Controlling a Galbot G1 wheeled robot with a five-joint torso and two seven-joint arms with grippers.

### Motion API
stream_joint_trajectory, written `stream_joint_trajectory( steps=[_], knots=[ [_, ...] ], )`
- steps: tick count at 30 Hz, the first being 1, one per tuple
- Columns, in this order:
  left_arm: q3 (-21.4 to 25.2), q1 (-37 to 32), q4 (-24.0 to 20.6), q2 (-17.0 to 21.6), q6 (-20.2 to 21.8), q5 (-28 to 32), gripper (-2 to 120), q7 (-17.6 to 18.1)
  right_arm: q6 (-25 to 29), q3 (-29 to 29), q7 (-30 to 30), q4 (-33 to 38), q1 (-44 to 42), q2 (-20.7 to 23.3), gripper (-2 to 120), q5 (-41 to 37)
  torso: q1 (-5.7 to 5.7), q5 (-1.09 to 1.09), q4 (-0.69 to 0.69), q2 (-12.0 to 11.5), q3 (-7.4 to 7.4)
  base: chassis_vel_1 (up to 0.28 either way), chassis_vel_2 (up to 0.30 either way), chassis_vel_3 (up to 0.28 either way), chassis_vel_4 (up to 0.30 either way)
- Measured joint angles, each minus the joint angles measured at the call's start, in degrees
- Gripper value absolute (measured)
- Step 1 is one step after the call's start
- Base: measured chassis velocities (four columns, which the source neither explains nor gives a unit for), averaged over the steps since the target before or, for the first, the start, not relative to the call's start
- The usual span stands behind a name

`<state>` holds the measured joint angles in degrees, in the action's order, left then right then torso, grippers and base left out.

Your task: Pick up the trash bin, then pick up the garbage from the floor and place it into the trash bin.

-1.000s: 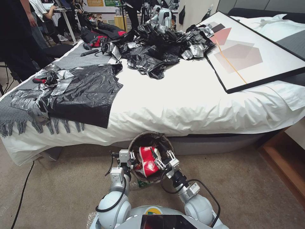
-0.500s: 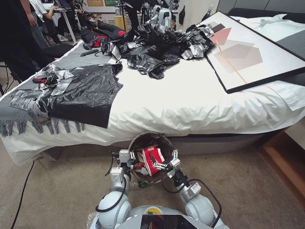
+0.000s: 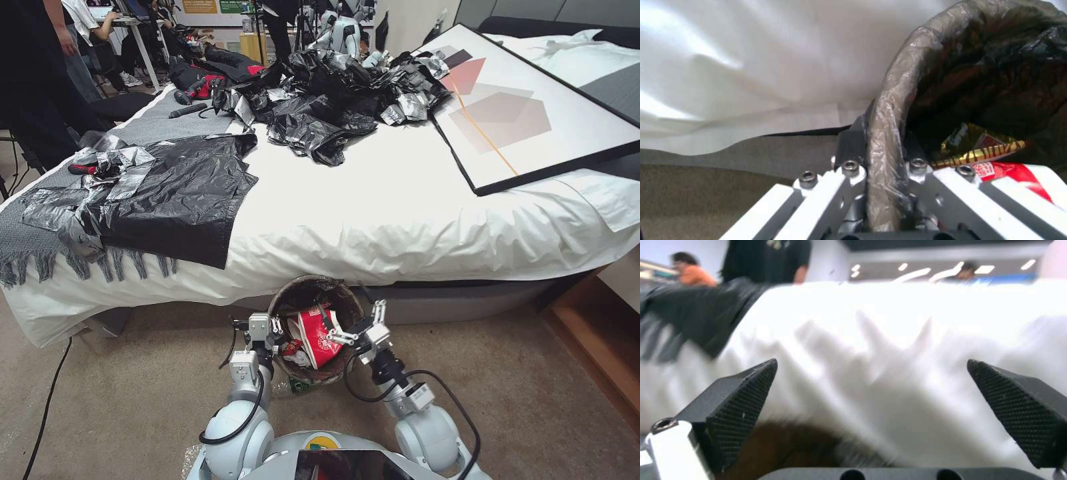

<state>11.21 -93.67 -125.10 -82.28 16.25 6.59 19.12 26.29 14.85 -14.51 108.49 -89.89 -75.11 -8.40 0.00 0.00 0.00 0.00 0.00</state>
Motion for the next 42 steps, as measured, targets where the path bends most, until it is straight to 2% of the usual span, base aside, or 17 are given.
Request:
stream_joint_trajectory(
  steps=[7, 8, 11, 12, 14, 19, 22, 42],
  knots=[
    [0.20, 0.00, 0.00, 0.01, 0.00, 0.02, 3, -0.02, 1.36, 0.88, 0.38, 1.85, -0.44, -0.43, 100, 2.30, 0.00, 0.00, 0.00, 0.00, 0.00, 0.000, 0.000, 0.000, 0.000],
    [0.32, -0.06, 0.00, -0.03, 0.00, 0.02, 3, -0.04, 2.41, 2.33, 2.68, 5.41, -1.51, -1.17, 100, 5.56, 0.00, 0.00, 0.00, 0.00, 0.00, 0.000, 0.000, 0.000, 0.000],
    [0.55, -0.20, -0.01, -0.05, -0.01, 0.01, 3, -0.07, 2.35, 4.24, 7.49, 10.83, -4.20, -2.25, 100, 8.41, 0.00, 0.00, 0.00, 0.00, 0.00, 0.000, 0.000, 0.000, 0.000],
    [0.55, -0.20, -0.01, -0.05, -0.01, 0.01, 3, -0.07, 2.35, 4.24, 7.49, 10.83, -4.20, -2.25, 100, 8.41, 0.00, 0.00, 0.00, 0.00, 0.00, 0.000, 0.000, 0.000, 0.000],
    [0.63, -0.31, -0.01, -0.06, -0.04, -0.07, 3, -0.08, 1.75, 5.61, 11.77, 13.57, -6.59, -3.12, 100, 9.05, 0.00, -0.01, -0.02, 0.00, 0.00, 0.000, 0.000, 0.000, 0.000],
    [0.68, -0.46, -0.17, 0.04, -0.11, -0.16, 3, -0.09, 3.53, 10.06, 18.73, 12.68, -10.57, -4.47, 100, 10.52, 0.00, 0.00, 0.00, 0.00, 0.00, 0.000, 0.000, 0.000, 0.000],
    [0.60, -0.54, -0.17, 0.07, -0.14, -0.19, 3, -0.07, 4.51, 11.73, 20.17, 10.74, -11.62, -4.81, 100, 10.44, 0.00, 0.00, 0.00, 0.00, 0.00, 0.000, 0.000, 0.000, 0.000],
    [0.54, -0.65, -0.49, 0.16, -0.31, -0.30, 3, -0.11, 2.52, 11.29, 19.69, 8.26, -9.00, -4.52, 100, 8.16, 0.00, 0.00, 0.00, 0.00, 0.00, 0.020, 0.019, 0.019, 0.015]
  ],
)
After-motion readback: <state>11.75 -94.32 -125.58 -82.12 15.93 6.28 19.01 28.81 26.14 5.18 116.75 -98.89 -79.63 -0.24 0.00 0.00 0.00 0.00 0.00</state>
